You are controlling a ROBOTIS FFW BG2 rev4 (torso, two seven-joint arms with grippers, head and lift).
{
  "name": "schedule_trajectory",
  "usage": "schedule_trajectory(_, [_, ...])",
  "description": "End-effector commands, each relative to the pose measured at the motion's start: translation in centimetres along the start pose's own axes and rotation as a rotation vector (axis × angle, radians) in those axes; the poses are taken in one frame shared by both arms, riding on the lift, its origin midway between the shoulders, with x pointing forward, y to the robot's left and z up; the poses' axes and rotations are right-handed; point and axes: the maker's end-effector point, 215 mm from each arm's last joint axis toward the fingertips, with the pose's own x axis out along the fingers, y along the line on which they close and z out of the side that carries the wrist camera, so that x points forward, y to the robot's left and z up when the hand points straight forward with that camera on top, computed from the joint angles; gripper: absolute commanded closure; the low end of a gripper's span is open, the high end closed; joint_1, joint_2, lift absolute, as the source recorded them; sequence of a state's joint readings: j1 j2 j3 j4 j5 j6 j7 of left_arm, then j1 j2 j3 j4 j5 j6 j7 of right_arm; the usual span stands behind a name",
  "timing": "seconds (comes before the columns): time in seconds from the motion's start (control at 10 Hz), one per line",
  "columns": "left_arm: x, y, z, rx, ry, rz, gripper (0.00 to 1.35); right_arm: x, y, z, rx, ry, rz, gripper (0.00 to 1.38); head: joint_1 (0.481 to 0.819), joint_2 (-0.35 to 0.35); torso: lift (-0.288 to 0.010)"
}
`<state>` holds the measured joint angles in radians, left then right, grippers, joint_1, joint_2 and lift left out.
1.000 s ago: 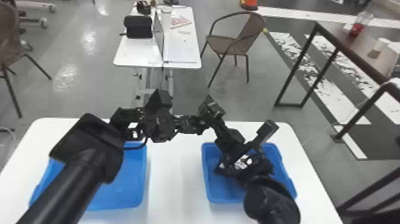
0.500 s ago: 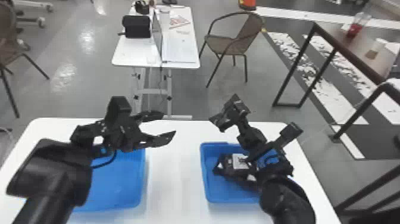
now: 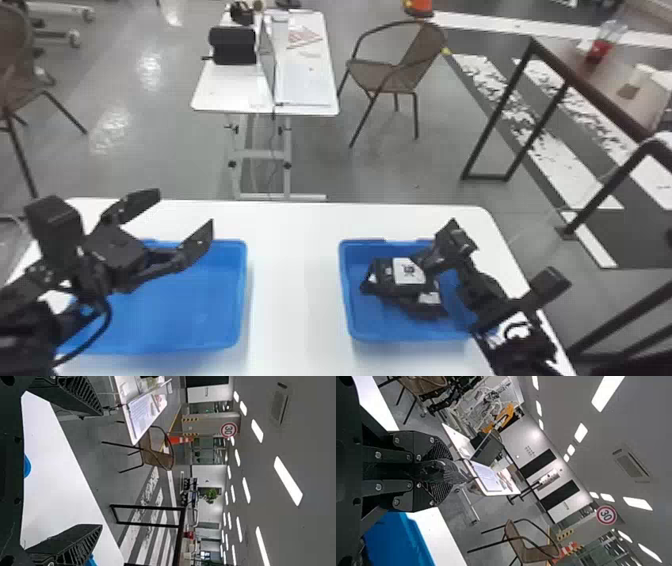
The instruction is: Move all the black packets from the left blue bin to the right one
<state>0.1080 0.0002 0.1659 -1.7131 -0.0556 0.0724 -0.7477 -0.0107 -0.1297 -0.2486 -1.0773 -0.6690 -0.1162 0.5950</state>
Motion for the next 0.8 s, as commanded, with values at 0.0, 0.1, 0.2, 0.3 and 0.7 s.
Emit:
schedule_trajectory(0.0, [-2.3, 1.2, 0.7, -0.019, -0.011, 0.051, 0.0, -2.6, -2.1, 0.0, 0.025, -0.006, -0.049, 1.28, 0.695, -0.177, 0.0])
schedule_trajectory(0.1, [-3.5, 2.7, 0.5, -0.019, -0.012, 0.086, 0.0, -2.8, -2.5, -1.1, 0.046, 0.033, -0.054, 1.27, 0.695, -0.18, 0.0])
schedule_trajectory(0.2, [-3.8, 3.3, 0.6, -0.011, -0.01, 0.095, 0.0, -2.1, -2.4, -2.4, 0.058, 0.074, -0.053, 1.03, 0.695, -0.177, 0.0])
schedule_trajectory(0.3, [-3.5, 3.6, 1.3, -0.005, -0.024, 0.099, 0.0, -0.9, -1.7, -3.5, 0.075, 0.105, -0.026, 0.57, 0.695, -0.158, 0.0])
schedule_trajectory(0.7, [-4.3, 4.4, 1.7, 0.001, -0.046, 0.12, 0.0, -4.0, -3.2, 1.6, -0.2, 0.041, -0.109, 0.1, 0.695, -0.133, 0.0])
